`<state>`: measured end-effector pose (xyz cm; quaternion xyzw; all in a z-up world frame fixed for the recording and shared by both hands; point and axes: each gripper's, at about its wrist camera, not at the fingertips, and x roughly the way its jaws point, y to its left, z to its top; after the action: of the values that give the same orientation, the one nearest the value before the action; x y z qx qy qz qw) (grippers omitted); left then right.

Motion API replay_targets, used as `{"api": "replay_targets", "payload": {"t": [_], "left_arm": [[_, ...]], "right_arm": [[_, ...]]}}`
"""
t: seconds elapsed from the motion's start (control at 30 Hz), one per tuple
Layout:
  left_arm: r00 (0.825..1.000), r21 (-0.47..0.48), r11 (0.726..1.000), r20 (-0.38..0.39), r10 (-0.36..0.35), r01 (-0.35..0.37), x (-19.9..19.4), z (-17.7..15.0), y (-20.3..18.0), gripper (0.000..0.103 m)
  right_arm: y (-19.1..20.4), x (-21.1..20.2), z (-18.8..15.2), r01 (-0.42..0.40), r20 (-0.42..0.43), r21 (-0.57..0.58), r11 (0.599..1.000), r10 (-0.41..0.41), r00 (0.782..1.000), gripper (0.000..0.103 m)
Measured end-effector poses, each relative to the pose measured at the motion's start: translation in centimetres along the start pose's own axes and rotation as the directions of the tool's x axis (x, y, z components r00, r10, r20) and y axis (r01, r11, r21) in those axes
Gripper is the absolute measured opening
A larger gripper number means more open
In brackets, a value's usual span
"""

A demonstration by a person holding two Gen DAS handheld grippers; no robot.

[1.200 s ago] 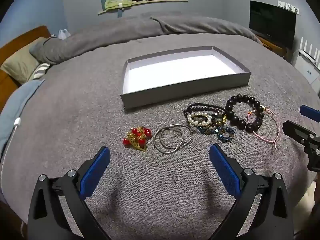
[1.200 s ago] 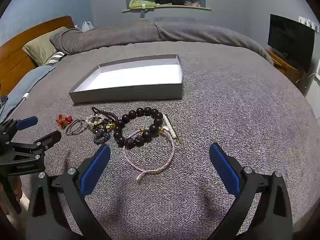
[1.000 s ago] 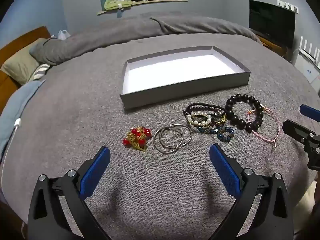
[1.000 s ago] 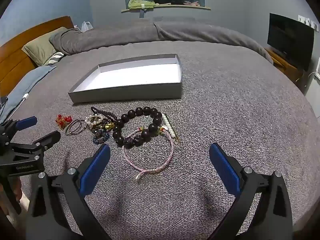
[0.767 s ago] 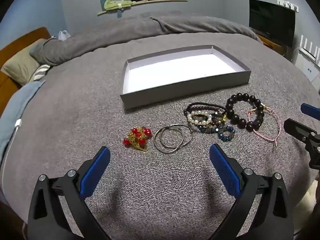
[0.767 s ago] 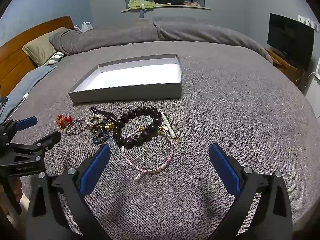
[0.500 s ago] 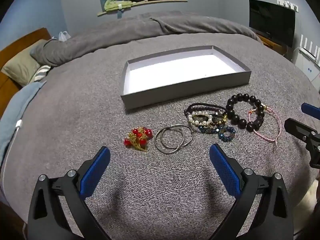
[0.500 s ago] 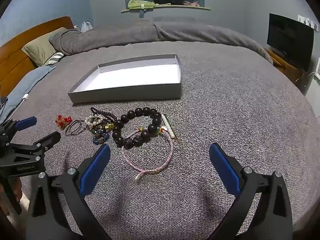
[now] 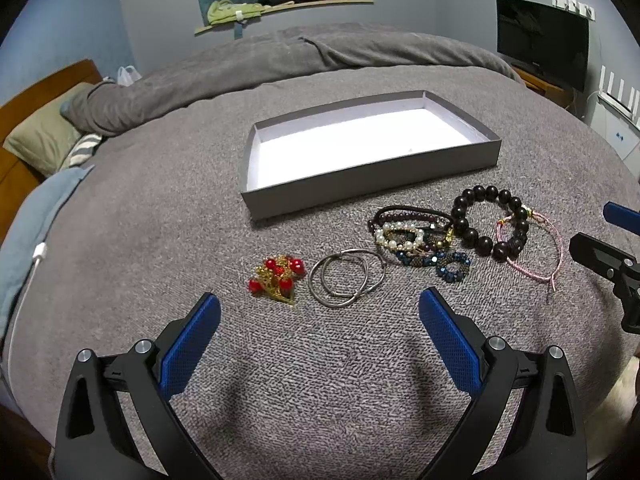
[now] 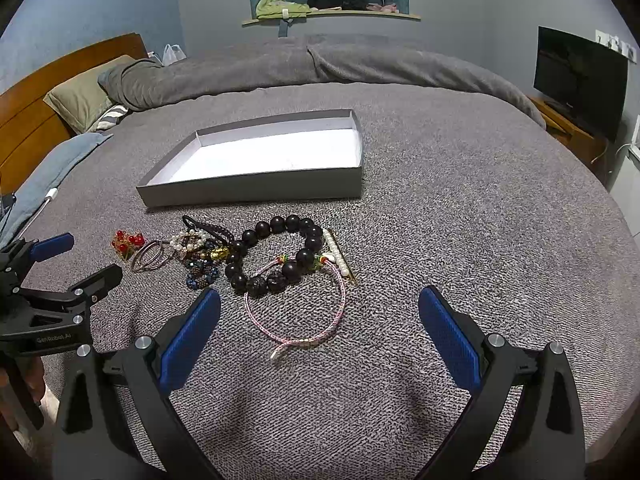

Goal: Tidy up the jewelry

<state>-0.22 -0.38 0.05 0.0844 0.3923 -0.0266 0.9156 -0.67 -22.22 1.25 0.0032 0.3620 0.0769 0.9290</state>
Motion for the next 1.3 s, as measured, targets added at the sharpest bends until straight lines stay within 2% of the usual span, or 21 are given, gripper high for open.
{"api": "replay_targets", "payload": {"t": [1.3], "left_arm": [[1.0,0.007,1.0,-0.001,0.013,-0.013,0.02,-0.11,-0.01,0.099]], "right_arm": [[-0.23,-0.26,0.16,-0.001,0.002,0.003,1.0,0.001,1.0,0.098]]}}
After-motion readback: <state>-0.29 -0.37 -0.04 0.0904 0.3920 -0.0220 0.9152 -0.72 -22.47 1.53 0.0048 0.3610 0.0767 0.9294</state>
